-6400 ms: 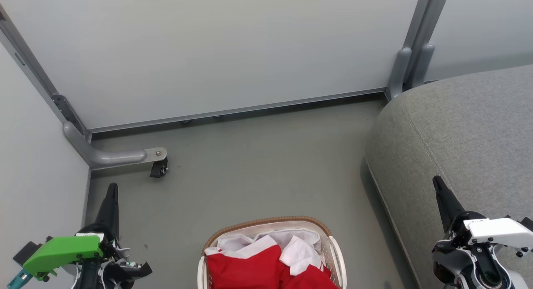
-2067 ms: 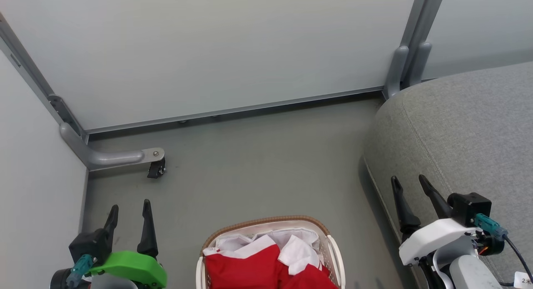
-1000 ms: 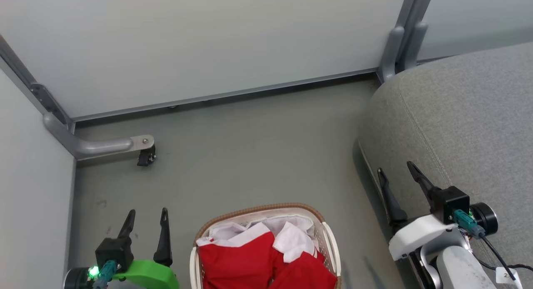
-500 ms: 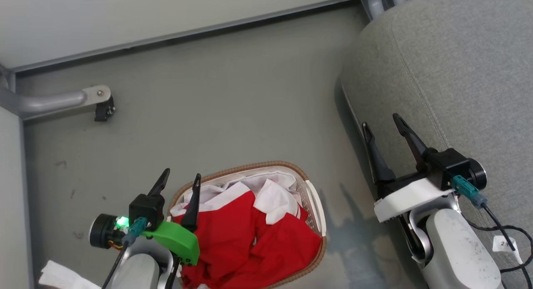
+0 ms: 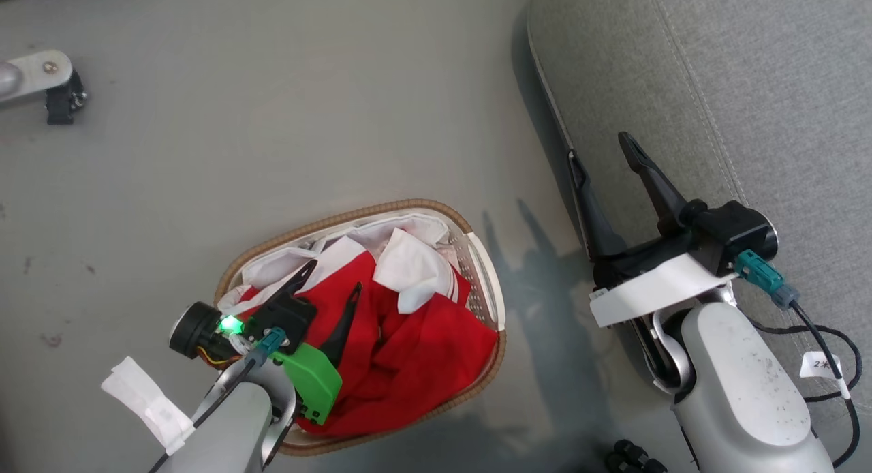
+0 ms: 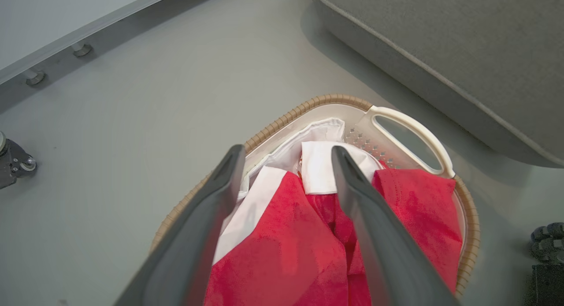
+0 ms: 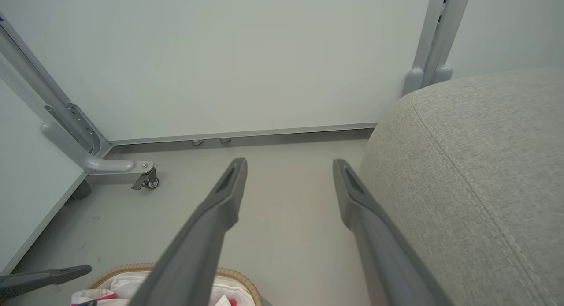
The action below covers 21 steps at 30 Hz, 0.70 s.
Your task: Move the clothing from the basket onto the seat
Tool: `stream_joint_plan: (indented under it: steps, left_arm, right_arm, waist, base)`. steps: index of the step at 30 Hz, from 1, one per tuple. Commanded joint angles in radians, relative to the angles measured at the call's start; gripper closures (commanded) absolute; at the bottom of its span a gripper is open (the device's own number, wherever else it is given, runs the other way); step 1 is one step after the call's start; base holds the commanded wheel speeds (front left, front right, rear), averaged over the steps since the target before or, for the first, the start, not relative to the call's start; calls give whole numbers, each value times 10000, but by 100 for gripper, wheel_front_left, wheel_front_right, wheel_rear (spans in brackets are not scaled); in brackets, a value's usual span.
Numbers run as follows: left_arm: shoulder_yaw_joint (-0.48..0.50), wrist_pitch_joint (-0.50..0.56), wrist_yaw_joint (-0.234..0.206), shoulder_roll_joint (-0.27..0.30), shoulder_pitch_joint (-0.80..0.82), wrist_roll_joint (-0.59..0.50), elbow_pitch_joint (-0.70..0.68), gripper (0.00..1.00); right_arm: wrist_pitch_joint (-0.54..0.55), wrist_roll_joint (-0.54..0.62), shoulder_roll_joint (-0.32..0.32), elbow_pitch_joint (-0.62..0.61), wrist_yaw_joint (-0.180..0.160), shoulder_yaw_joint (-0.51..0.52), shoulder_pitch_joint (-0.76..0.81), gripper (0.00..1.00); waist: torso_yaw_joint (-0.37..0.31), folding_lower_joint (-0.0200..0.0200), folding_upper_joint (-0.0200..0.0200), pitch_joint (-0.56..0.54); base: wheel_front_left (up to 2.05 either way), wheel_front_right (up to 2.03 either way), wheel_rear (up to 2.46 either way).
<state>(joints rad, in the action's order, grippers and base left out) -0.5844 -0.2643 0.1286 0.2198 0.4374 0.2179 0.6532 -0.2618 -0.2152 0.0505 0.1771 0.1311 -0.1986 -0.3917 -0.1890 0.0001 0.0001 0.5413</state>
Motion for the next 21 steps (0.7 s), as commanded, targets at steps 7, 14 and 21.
stream_joint_plan:
  steps: [7,14,21]
  left_arm:
    - [-1575,-3,33,478,1061,-115,976,0]
    - [-3086,2,33,736,1742,-116,1985,0]
    - [-4091,0,33,925,2455,-193,3092,0]
  right_arm:
    - [-48,-141,13,-526,-6,-297,-537,0]
    - [-48,-103,14,-803,-6,-444,-680,0]
    - [-48,-93,12,-886,-6,-340,-648,0]
  waist:
    - [-751,-1,-1,1773]
    - [-879,-1,-1,2438]
    - [-885,-1,-1,2918]
  base:
    - [0,0,0]
    - [0,0,0]
    - [0,0,0]
